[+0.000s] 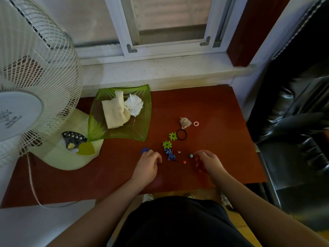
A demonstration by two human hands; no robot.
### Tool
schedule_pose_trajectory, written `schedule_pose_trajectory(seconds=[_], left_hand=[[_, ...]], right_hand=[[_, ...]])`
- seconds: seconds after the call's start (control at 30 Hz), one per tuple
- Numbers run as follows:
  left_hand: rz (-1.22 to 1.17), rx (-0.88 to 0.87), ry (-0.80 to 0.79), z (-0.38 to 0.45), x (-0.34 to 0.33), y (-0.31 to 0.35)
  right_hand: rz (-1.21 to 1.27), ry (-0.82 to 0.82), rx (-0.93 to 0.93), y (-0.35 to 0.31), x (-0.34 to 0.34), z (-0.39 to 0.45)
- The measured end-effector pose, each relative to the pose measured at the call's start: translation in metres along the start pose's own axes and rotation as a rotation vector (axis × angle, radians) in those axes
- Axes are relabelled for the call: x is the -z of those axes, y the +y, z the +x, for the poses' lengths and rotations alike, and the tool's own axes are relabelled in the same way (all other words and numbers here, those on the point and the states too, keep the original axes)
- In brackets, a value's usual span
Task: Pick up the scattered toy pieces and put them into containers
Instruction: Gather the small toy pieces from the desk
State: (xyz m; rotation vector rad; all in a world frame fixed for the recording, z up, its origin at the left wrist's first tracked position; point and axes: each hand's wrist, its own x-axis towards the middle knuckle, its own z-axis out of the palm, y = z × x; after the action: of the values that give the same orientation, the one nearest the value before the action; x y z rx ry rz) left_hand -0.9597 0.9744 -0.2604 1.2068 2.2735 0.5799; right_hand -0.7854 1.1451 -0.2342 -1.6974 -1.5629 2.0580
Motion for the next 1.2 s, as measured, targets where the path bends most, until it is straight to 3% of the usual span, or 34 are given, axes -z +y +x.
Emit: schedule_pose_trajectory(seconds=[0.17, 0.3, 0.47, 0.57, 0.7, 0.93, 1.1, 1.2], left_hand=[[-0.005, 0.071, 0.036, 0.003, -0.018, 0.012], [0.191, 0.058, 0.043, 0.011, -0.026, 0.022], [0.207, 0.052, 0.04, 0.02, -0.024, 0.031], [0.19, -0.028, 0.027, 0.021, -0.025, 0.03], [0.38, -0.059, -0.125, 0.024, -0.025, 0.03], [0.449, -0.024, -0.149, 0.017, -0.022, 0.016], [0.384, 0.007, -0.107, 0.012, -0.016, 0.002], [0.344, 0.022, -0.074, 0.008, -0.012, -0.003]], right_hand=[[-0.151, -0.032, 0.061, 0.005, 0.011, 0.007], [-0.538, 0.028, 0.275, 0.008, 0.018, 0.013], [-0.96, 0.086, 0.537, 0.013, 0.011, 0.027], [-1.113, 0.042, 0.563, 0.014, 0.004, 0.035], [-1.253, 0.049, 0.518, 0.018, -0.004, 0.046], [-1.318, 0.021, 0.562, 0.012, -0.008, 0.052], [-0.823, -0.104, 0.307, 0.004, 0.003, 0.053], [-0.729, -0.136, 0.309, 0.008, 0.006, 0.049]])
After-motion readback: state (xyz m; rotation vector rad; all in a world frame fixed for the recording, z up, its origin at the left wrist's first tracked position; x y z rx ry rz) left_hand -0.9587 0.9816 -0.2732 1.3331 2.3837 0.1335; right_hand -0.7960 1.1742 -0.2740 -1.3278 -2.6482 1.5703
